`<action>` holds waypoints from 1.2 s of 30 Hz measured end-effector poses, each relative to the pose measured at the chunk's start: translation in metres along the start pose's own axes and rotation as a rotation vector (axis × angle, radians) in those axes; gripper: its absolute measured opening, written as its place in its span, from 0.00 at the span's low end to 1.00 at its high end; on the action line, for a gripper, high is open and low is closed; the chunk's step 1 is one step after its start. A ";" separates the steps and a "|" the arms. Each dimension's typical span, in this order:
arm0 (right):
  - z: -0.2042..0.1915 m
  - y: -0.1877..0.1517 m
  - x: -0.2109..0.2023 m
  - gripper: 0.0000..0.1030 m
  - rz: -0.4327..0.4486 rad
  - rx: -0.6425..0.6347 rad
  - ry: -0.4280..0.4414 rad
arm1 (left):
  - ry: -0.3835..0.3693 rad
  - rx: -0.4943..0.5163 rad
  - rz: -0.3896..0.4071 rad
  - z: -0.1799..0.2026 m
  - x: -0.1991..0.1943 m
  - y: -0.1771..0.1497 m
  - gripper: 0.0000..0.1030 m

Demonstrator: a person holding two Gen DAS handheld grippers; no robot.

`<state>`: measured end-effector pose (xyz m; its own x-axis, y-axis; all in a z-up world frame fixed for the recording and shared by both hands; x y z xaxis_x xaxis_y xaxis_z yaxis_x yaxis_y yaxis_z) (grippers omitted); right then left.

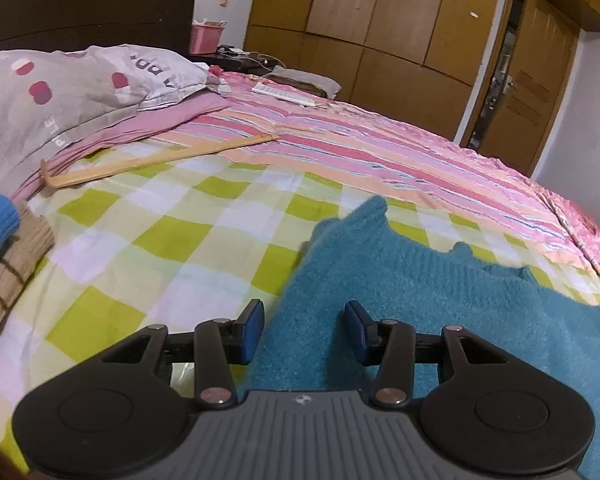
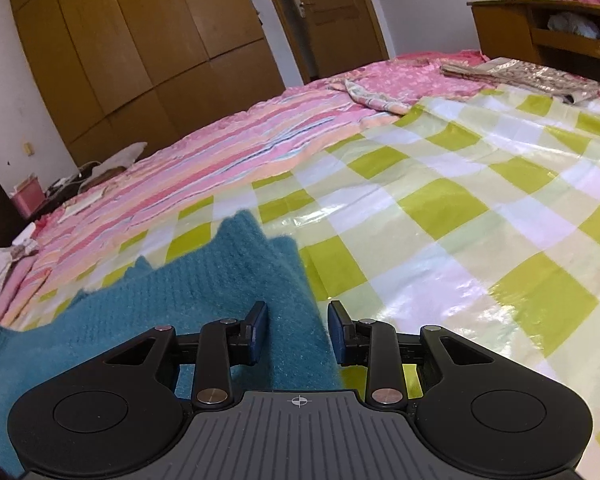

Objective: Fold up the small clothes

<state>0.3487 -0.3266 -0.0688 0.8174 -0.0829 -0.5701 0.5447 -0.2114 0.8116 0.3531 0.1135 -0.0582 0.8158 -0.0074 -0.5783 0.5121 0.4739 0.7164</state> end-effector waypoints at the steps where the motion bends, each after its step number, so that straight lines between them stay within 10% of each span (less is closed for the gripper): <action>1: -0.001 0.002 -0.005 0.29 0.006 -0.014 -0.013 | -0.003 -0.002 0.004 0.000 -0.005 0.000 0.48; 7: -0.022 0.013 -0.049 0.29 0.099 -0.119 -0.030 | -0.029 -0.006 0.022 0.002 -0.031 -0.004 0.48; 36: -0.056 -0.028 -0.043 0.28 0.014 -0.255 -0.056 | -0.024 0.012 -0.018 -0.017 -0.032 -0.028 0.49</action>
<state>0.3089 -0.2628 -0.0601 0.8172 -0.1397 -0.5592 0.5691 0.0420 0.8212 0.3081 0.1158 -0.0663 0.8125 -0.0369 -0.5818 0.5300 0.4625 0.7108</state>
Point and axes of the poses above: each gripper's, at about its wrist camera, not at the fingertips, and x roughly the way its jaws point, z to its right, y to its top, the point moved 10 cm from there along x, roughly the way its jaws point, and after that the axes turned 12 degrees about -x, right-handed, at the moved point
